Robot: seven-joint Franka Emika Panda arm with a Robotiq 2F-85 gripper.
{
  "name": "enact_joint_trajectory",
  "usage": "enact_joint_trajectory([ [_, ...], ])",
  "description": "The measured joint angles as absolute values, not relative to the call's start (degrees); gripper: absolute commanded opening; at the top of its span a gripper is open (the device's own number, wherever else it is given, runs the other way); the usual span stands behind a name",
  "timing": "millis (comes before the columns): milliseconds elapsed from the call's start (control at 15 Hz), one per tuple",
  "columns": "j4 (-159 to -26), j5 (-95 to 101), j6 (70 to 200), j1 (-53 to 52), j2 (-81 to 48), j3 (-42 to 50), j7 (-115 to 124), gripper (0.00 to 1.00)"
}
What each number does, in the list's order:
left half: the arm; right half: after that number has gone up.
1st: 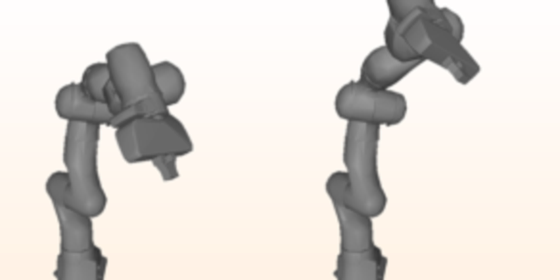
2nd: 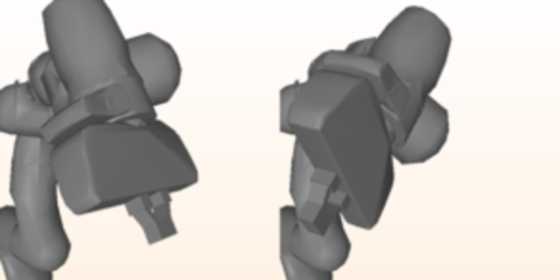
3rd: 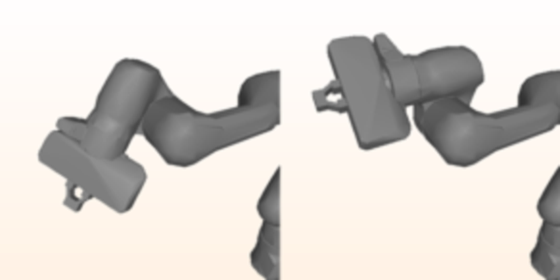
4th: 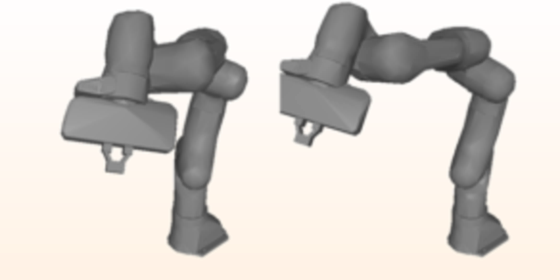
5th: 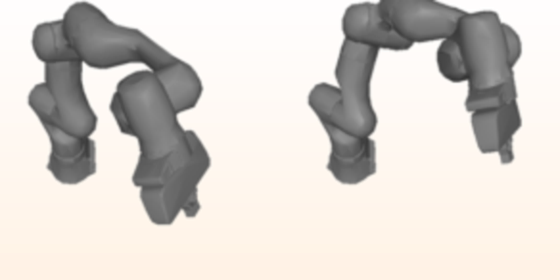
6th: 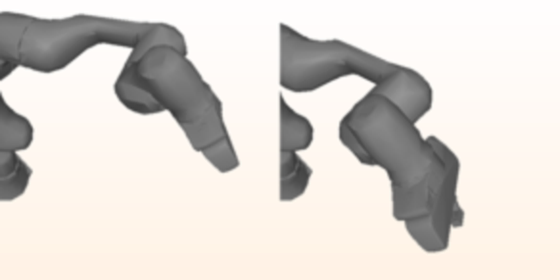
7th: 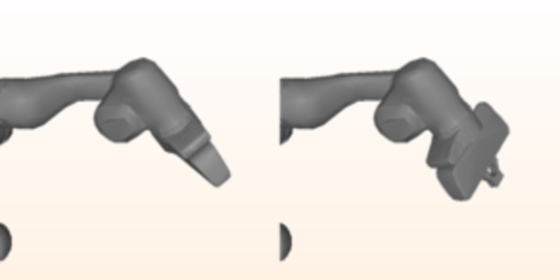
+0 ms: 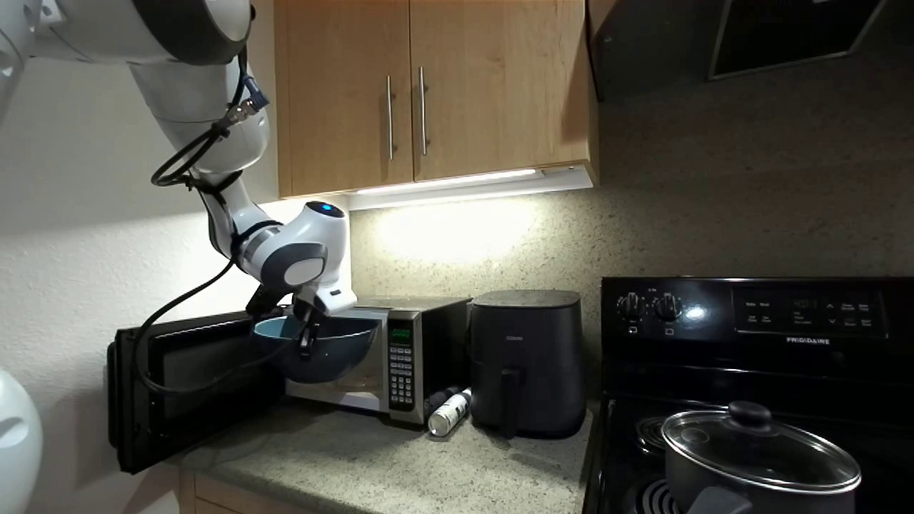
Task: Remove the bowl from the microwave and put it on top of the microwave
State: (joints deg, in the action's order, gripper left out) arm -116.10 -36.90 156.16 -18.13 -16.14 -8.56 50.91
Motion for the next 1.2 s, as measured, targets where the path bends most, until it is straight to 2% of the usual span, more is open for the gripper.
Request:
enact_joint_trajectory([
  [333,-118.8,-22.5,146.3,-18.4,-16.4,-6.0,62.9,0.08],
  [1200,-125.9,-16.0,145.9,-18.1,-11.4,-7.1,67.0,0.08],
])
